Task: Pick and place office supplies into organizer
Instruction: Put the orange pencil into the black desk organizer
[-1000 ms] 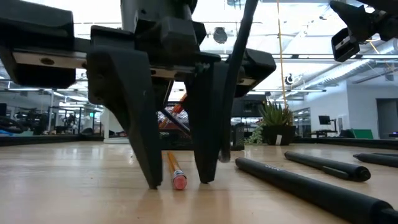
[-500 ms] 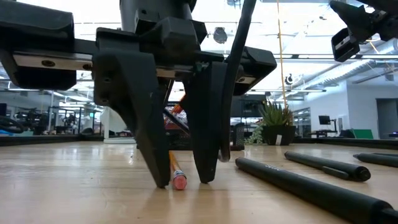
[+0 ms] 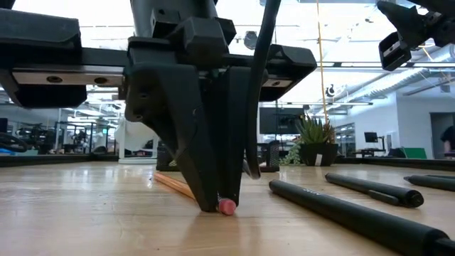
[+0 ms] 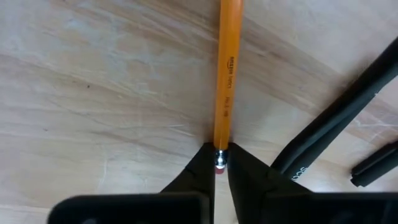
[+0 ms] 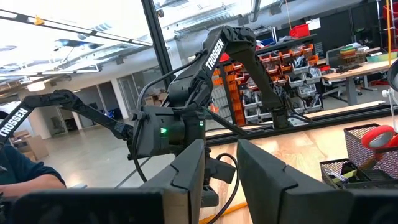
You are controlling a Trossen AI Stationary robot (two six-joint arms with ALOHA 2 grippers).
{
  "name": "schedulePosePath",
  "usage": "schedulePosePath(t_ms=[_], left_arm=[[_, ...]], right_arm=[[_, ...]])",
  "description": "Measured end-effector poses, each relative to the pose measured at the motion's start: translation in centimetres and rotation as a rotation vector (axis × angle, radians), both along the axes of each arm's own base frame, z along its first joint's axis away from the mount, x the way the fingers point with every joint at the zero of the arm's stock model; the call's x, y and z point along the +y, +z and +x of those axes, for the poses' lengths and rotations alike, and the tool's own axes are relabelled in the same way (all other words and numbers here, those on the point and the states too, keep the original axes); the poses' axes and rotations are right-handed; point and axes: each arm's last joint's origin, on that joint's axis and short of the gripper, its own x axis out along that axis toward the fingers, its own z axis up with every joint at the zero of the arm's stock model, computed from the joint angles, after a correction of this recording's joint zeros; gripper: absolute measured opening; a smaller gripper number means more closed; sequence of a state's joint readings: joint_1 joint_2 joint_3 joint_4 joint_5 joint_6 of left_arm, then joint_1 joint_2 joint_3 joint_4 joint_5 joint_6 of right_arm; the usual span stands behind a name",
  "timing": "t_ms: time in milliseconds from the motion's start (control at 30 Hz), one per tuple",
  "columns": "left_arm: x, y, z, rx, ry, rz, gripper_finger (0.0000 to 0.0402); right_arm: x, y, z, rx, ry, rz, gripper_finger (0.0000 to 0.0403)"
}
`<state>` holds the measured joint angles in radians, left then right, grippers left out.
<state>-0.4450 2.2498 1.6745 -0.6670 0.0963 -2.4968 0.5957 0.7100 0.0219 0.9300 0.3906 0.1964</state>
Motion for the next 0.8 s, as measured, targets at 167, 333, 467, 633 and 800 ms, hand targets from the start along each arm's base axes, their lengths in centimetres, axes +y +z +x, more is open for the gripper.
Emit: schedulePosePath(t_ms=[167,333,467,633,800], left_arm=[[0.0,0.0,0.0,-0.01,-0.008,0.011,0.0018],[0.1,0.3,0.0,-0.035,-0.056,0.032,0.002],[0.3,0.8,-0.1,-0.06,-0.072,0.084,0.0021],[0.7,2.2,-0.2,-0.12,-0.095,0.168,0.0021],[0.8,3.6,-0.5,-0.157,-0.125,0.222,0.0021]], right_arm=[[0.0,0.0,0.0,0.0,0.0,0.0,0.0089],[0.0,0.0,0.0,0.0,0.0,0.0,0.0089],[0.0,0.0,0.0,0.0,0.0,0.0,0.0089],[0.0,0.0,0.0,-0.001,0.0,0.0,0.0089],[0.0,0.0,0.0,0.0,0.0,0.0,0.0089]])
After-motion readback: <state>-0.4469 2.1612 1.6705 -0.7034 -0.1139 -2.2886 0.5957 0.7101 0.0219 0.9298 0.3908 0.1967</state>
